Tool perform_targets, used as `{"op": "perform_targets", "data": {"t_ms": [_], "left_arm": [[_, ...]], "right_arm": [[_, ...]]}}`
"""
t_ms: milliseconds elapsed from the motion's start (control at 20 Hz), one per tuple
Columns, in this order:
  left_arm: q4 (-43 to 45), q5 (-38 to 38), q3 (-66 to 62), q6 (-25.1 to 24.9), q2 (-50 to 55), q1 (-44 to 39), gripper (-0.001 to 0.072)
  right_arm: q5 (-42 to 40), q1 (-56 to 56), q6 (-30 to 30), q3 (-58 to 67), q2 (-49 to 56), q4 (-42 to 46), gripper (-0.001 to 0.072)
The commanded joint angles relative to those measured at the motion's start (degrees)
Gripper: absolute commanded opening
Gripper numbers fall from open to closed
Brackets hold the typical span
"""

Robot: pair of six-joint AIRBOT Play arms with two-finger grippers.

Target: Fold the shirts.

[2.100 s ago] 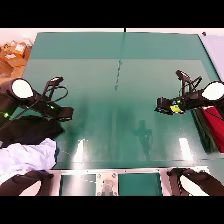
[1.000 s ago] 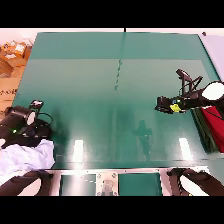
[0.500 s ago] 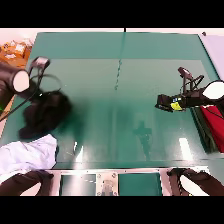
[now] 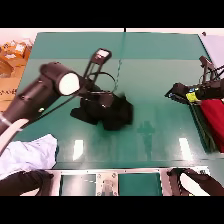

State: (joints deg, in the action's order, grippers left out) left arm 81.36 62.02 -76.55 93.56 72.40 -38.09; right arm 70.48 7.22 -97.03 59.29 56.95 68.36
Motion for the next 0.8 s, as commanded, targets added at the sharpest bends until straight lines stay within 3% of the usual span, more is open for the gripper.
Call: {"op": "perform_targets", "data": {"t_ms": [0, 150, 300, 400, 650, 750], "left_arm": [[-3.6, 6.8, -1.7, -4.1, 2.7, 5.1, 0.0601], [-3.4, 14.9, -1.5, -4.0, 1.8, 17.5, 0.0601], [-3.7, 15.5, 5.7, -4.0, 1.8, 27.2, 0.0601], [-4.4, 11.3, 13.5, -4.0, 1.8, 31.2, 0.0601], [-10.1, -7.3, 23.9, -4.2, 4.5, 33.9, 0.0600], [-17.4, -11.1, 23.8, -7.8, 7.8, 33.9, 0.0599]], "right_arm": [[3.2, 3.3, 0.3, 0.5, 0.2, 0.0, 0.0410], [3.3, 4.2, 1.7, -3.1, 0.5, 0.0, 0.0411], [-2.9, 4.2, 3.3, -11.9, 1.6, -1.9, 0.0410], [-5.9, 4.2, 6.7, -16.1, 4.6, -5.6, 0.0410], [-11.8, 3.6, 18.0, -16.5, 16.9, -20.6, 0.0407], [-13.4, 1.9, 20.6, -15.4, 21.6, -24.1, 0.0406]]}}
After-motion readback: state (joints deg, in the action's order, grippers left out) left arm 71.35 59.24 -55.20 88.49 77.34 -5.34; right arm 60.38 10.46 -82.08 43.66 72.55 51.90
